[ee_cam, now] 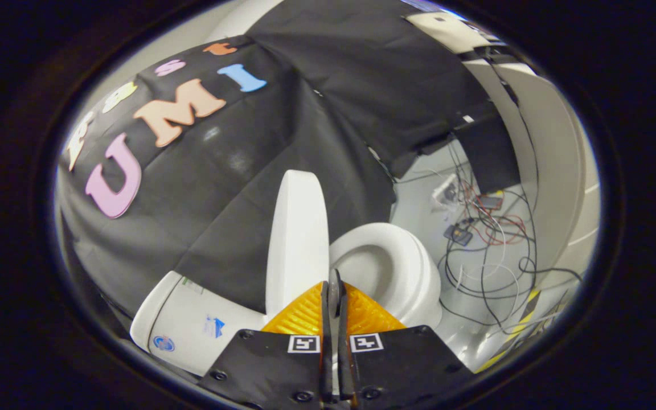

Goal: Open the toilet lid.

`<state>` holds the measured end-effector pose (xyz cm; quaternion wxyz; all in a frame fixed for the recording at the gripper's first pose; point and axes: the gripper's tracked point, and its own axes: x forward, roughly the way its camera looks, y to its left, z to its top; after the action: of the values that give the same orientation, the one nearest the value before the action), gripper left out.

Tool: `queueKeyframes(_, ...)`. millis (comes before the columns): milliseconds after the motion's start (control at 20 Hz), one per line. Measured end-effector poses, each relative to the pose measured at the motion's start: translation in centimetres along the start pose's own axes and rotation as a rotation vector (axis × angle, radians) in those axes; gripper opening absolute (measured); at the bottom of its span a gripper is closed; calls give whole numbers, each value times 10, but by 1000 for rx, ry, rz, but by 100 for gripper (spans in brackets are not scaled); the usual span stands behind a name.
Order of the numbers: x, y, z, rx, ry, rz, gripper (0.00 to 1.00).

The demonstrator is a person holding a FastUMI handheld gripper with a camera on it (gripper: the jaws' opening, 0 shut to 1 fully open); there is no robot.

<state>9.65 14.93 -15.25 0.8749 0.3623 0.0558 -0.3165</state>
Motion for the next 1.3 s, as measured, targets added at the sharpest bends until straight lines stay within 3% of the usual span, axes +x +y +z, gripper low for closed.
queueKeyframes(250, -10, 31, 6, -128, -23, 33, 5)
queueKeyframes(550, -20, 75, 12, -325, -45, 129, 5)
queueKeyframes(1300, -54, 191, -29, -533, -96, 440, 12)
